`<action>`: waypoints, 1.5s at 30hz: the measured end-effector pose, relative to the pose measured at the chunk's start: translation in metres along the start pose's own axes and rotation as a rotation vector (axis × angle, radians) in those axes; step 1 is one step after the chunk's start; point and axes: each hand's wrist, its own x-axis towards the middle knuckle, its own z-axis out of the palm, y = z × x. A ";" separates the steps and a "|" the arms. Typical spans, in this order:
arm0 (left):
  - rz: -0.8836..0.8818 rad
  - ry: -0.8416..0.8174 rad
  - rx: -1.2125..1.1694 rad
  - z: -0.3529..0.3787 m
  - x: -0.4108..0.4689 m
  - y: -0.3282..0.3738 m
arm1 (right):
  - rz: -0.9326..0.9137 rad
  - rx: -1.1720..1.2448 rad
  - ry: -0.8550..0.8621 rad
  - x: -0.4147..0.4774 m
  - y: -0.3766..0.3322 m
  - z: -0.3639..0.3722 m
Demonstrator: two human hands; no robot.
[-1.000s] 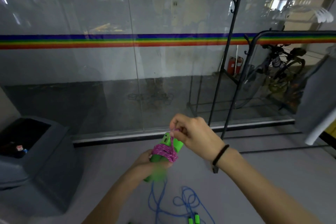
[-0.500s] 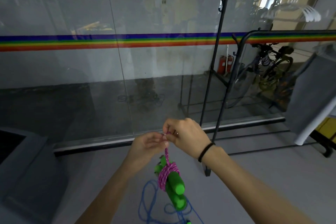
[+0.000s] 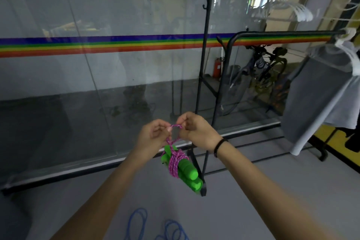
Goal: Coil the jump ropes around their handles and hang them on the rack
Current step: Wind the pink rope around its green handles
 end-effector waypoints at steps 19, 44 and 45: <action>0.171 -0.316 0.006 0.090 0.289 -0.002 | 0.246 0.315 0.275 0.186 0.076 -0.130; -0.062 -0.594 -0.090 0.182 0.476 -0.015 | 0.298 -0.252 0.976 0.299 0.153 -0.197; -0.065 -0.561 -0.088 0.177 0.473 -0.016 | 0.310 -0.239 0.941 0.297 0.153 -0.196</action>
